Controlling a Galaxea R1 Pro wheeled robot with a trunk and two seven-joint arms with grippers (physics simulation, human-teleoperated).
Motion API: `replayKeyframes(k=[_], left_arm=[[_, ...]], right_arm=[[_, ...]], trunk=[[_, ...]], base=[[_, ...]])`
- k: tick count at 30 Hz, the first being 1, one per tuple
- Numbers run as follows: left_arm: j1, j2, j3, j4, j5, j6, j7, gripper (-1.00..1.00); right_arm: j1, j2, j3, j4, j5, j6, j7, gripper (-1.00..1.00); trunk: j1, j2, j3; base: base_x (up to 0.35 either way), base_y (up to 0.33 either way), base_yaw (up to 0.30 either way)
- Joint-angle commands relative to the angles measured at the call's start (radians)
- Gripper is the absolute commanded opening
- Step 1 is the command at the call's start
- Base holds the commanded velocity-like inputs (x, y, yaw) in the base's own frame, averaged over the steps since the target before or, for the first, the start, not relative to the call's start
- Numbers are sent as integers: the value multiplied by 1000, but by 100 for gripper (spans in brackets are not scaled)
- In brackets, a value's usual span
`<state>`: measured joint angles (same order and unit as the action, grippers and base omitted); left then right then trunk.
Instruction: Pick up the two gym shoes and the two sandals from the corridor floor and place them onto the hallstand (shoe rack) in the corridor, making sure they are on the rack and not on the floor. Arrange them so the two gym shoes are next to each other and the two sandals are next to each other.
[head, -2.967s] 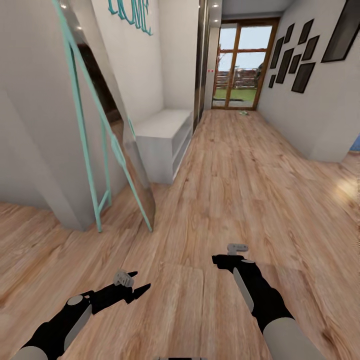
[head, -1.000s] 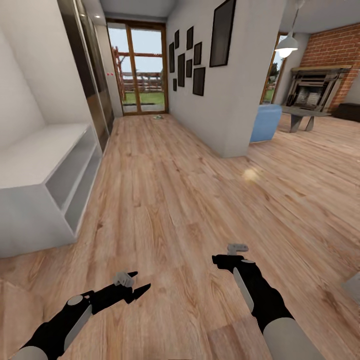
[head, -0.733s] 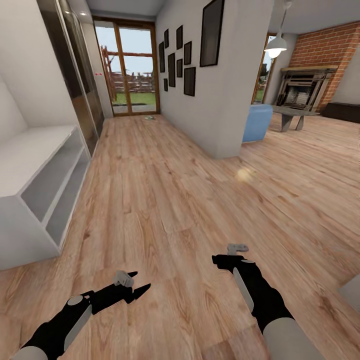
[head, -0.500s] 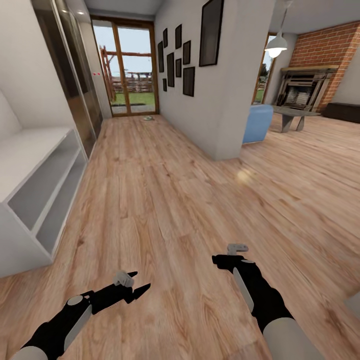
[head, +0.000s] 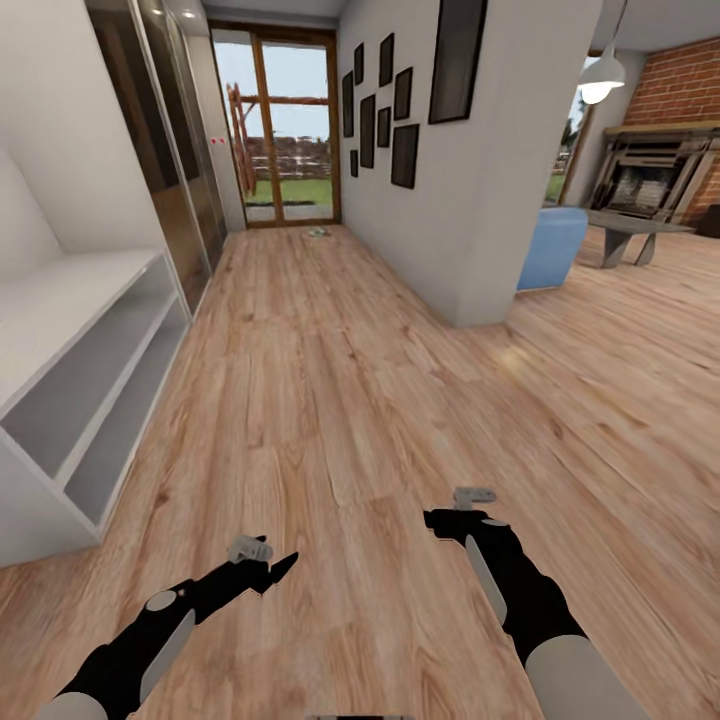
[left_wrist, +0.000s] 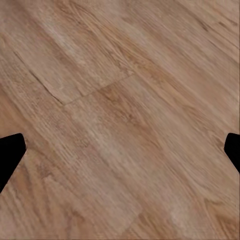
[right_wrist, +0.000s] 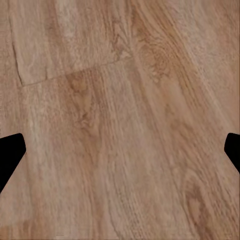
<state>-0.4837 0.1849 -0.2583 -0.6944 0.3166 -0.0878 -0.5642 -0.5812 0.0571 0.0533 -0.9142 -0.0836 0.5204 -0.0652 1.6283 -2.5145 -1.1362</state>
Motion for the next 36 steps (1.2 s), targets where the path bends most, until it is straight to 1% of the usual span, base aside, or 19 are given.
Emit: replayKeyframes(k=[1,10,20,25,36], left_arm=[[-1,0,-5,1,6,-5,8,100],[-1,-1,-4,1,7,-5,19,100],[-1,-1,-1,1,7,-5,20,100],[-1,-1,14,1,7,-5,20,100],[-1,-1,17,1,7,-5,20,100]], right_arm=[[0,0,2,-2,-9,4,-7,100],[-1,0,3,-2,-8,4,-7,100],[0,-1,3,-2,-8,4,-7,100],[0,-2,1,-2,-12,4,-6,100],[0,-6,2,0,-8,4,-1,100]], trunk=[[0,0,-2],[0,0,-11],[0,0,-10],[0,0,-10],[0,0,-10]], base=[[347,-63,181],[347,-47,208],[347,-54,249],[347,-65,64],[347,-56,4]])
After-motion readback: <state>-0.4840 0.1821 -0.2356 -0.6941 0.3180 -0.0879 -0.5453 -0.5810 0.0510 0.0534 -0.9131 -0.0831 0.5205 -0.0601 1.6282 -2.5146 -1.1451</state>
